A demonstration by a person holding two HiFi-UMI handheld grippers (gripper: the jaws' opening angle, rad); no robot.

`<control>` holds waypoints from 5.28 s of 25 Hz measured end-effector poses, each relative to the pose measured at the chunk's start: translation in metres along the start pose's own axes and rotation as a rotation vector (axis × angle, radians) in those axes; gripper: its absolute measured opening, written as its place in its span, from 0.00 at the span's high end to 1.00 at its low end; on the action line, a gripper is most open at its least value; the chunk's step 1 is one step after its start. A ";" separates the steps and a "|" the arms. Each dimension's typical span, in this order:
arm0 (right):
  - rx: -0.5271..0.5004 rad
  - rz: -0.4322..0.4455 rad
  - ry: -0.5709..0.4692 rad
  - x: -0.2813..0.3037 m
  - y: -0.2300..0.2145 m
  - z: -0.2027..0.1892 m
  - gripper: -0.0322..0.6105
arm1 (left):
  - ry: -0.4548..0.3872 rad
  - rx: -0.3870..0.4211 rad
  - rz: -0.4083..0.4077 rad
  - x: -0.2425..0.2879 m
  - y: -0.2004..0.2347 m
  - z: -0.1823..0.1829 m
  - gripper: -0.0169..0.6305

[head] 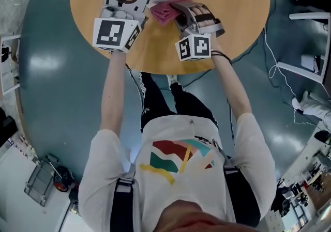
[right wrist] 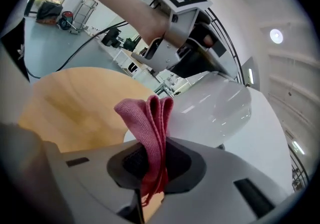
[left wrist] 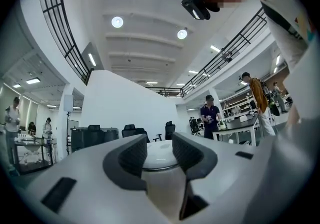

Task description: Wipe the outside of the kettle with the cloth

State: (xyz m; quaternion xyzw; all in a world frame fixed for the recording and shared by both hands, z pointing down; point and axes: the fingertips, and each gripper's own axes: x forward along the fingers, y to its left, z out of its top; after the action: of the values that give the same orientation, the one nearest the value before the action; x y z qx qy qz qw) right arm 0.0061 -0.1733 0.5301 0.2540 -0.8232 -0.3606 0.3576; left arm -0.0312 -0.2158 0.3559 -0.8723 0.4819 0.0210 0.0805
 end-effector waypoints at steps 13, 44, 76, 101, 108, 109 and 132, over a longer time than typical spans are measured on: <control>0.019 0.162 0.068 0.038 0.062 -0.035 0.88 | 0.003 -0.009 -0.004 -0.002 0.001 -0.010 0.66; 0.202 0.135 0.204 -0.117 0.036 -0.051 0.88 | 0.986 0.694 -0.318 -0.015 -0.114 -0.023 0.66; 0.097 0.131 0.106 -0.065 -0.021 -0.002 0.88 | 1.026 0.883 -0.280 -0.098 -0.004 -0.037 0.86; 0.836 0.144 -0.153 0.015 -0.050 0.144 0.88 | 0.837 0.748 -0.013 -0.079 0.183 -0.042 0.91; 1.102 0.012 -0.220 0.035 -0.057 0.177 0.88 | 0.411 0.180 0.334 -0.147 0.186 -0.014 0.91; 1.150 -0.014 -0.228 0.043 -0.059 0.182 0.88 | 0.388 0.121 0.344 -0.158 0.183 -0.018 0.91; 1.302 -0.297 -0.156 0.110 -0.067 0.199 0.88 | 0.440 -0.070 0.373 -0.252 0.176 -0.083 0.91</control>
State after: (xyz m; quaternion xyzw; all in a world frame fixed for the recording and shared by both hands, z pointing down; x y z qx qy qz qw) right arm -0.2043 -0.2064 0.4260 0.5016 -0.8524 0.1467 0.0172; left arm -0.3180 -0.1102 0.4452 -0.7543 0.6389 -0.1379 -0.0613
